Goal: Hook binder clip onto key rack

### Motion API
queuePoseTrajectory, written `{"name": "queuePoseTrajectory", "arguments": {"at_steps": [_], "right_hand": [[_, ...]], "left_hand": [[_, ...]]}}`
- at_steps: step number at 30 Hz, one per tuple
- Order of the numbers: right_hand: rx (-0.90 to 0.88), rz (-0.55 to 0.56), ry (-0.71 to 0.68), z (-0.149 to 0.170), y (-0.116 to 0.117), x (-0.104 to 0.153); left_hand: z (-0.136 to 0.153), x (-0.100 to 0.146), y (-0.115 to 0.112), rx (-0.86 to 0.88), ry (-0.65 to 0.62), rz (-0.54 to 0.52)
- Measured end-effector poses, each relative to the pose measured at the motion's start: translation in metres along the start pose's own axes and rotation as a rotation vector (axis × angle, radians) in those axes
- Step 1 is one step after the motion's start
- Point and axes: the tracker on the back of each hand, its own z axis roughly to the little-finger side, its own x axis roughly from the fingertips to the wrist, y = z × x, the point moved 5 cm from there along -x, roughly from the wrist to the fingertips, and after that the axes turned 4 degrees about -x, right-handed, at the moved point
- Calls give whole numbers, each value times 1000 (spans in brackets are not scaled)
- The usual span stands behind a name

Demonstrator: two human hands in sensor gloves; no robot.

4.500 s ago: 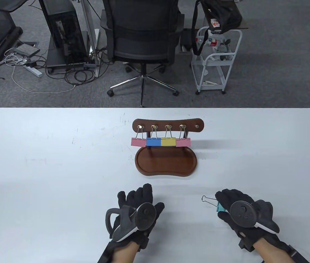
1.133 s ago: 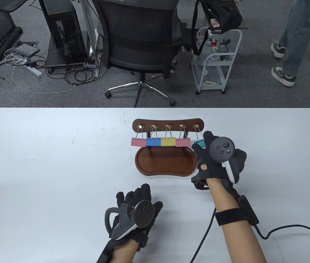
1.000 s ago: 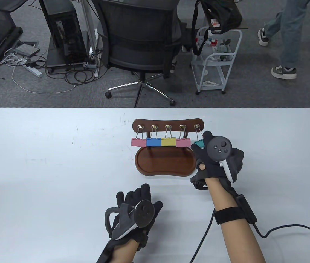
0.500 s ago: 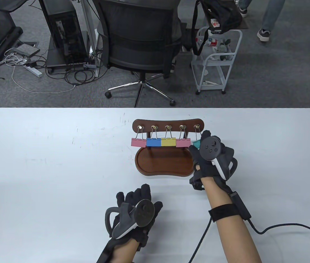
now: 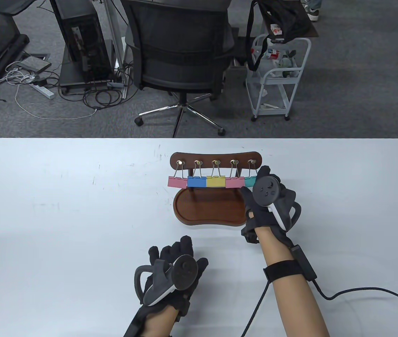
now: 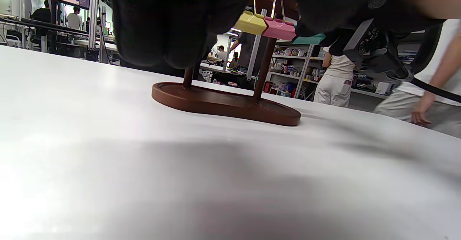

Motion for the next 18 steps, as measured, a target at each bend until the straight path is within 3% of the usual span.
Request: {"name": "queuePoseTrajectory", "arguments": {"at_steps": [12,18], "right_hand": [[-45,-24,-26,8,-2,5],[-74,-35,-55,13,-15,12]], "left_hand": [[0,0,0,-6,1,-4],[0,0,0,-10,-1,-11]]}}
